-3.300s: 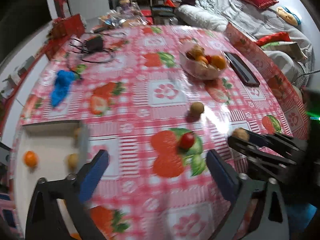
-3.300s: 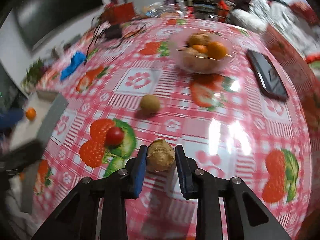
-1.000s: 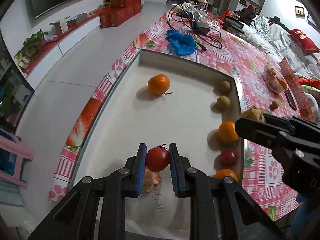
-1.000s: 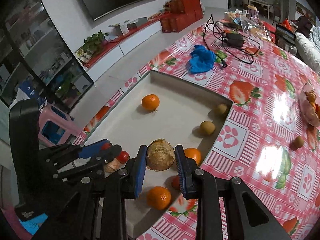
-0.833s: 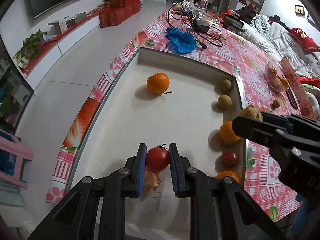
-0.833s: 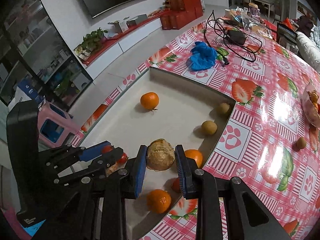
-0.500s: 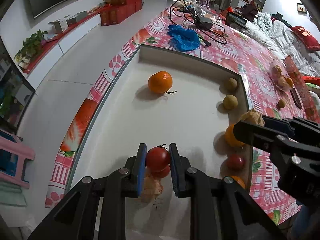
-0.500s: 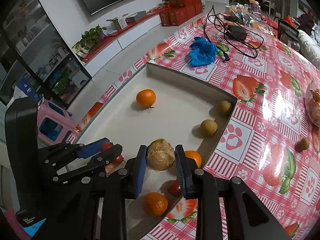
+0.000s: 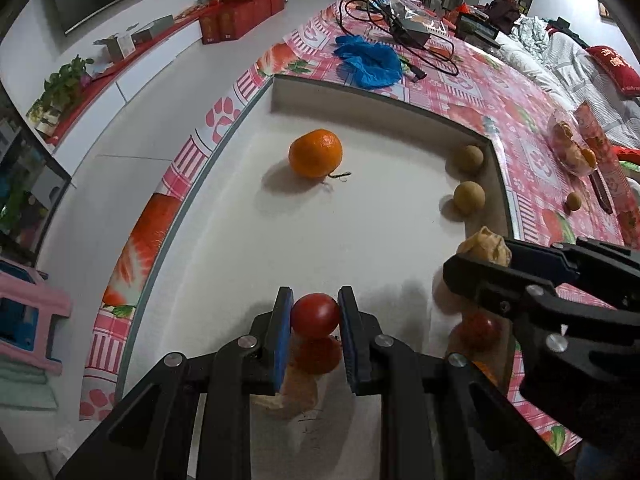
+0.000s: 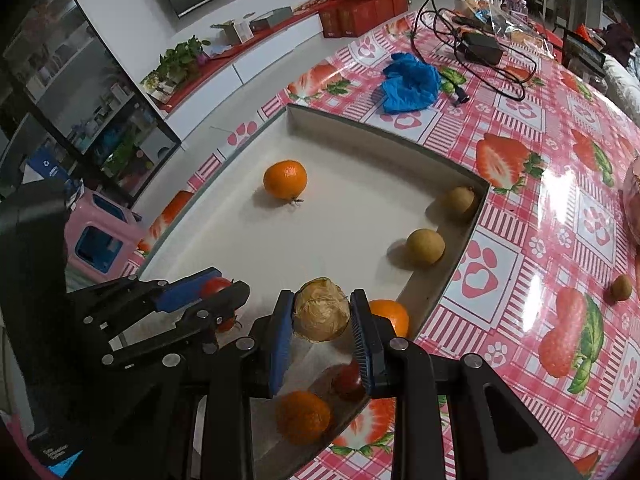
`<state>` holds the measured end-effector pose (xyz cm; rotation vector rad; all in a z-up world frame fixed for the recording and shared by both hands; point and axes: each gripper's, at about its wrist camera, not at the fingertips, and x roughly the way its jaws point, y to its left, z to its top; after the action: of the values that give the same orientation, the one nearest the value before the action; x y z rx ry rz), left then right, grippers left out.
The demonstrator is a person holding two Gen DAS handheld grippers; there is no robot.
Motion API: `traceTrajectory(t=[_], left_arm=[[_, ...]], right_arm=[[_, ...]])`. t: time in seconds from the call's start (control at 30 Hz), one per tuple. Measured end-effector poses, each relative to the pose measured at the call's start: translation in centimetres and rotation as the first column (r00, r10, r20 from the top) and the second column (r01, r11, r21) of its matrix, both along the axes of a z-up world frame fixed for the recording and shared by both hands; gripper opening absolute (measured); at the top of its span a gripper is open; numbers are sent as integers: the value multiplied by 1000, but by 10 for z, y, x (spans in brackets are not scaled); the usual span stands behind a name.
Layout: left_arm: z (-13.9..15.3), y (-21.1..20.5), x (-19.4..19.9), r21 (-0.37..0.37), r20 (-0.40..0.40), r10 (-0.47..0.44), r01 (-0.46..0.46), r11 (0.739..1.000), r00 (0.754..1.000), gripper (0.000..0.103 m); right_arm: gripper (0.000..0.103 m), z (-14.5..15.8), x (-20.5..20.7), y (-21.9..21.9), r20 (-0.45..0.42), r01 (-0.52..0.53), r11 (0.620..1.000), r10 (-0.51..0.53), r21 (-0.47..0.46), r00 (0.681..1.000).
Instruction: Organize fruits
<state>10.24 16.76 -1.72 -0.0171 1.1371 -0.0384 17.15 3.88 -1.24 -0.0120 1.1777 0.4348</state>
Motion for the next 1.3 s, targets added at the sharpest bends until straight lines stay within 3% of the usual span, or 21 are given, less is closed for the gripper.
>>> traceTrajectory(t=[0.13,0.2,0.27,0.3,0.33,0.37,0.67,0.7,0.73,0.8,0.93,1.1,1.3], left_arm=[[-4,0,0,-3,-12,-4,4,1000,1000,27],[-5,0,-1,3,-14,-2,2,1000,1000,45],[-3,0,-3,8,-4,6,-6,1000,1000,66],[-1,0,-4,10,7,10,-10,1000,1000,75],[2,1,-6,11,23,13,-13,1000,1000,77],[4,1,-7,8,31,13,-13,1000,999,79],[15,3,-12,-75,19,23,-21,997,1000,82],[16,3,-14,-91,19,22,-21,996,1000,85],[20,4,-16,-112,21,25,-22,993,999,87],[28,3,-19,-137,34,20,-16,990,999,92],[56,-3,-26,-161,66,-1,12,987,998,92],[99,-13,-41,-289,109,-17,48,956,994,92],[148,-52,-69,-326,195,-74,136,935,978,92]], right_arm=[[31,-4,3,0,-22,-2,1000,2,5,1000],[34,-5,3,-1,-27,-1,1000,1,6,1000],[43,-3,2,-1,-26,-5,1000,6,21,1000],[56,-1,1,-1,-24,-8,1000,9,27,1000],[68,2,0,1,-12,-8,1000,8,13,1000],[71,5,-2,2,4,-10,1000,10,-3,1000],[71,20,-12,3,34,-15,999,16,-30,999],[76,22,-13,2,36,-11,999,12,-35,999],[93,23,-14,1,38,-6,999,7,-40,999],[102,29,-17,-3,58,6,999,-3,-46,998],[102,50,-22,-10,86,6,999,-2,-50,996],[102,88,-27,-27,135,37,999,-31,-41,990],[102,124,-38,-57,156,100,995,-102,23,982]])
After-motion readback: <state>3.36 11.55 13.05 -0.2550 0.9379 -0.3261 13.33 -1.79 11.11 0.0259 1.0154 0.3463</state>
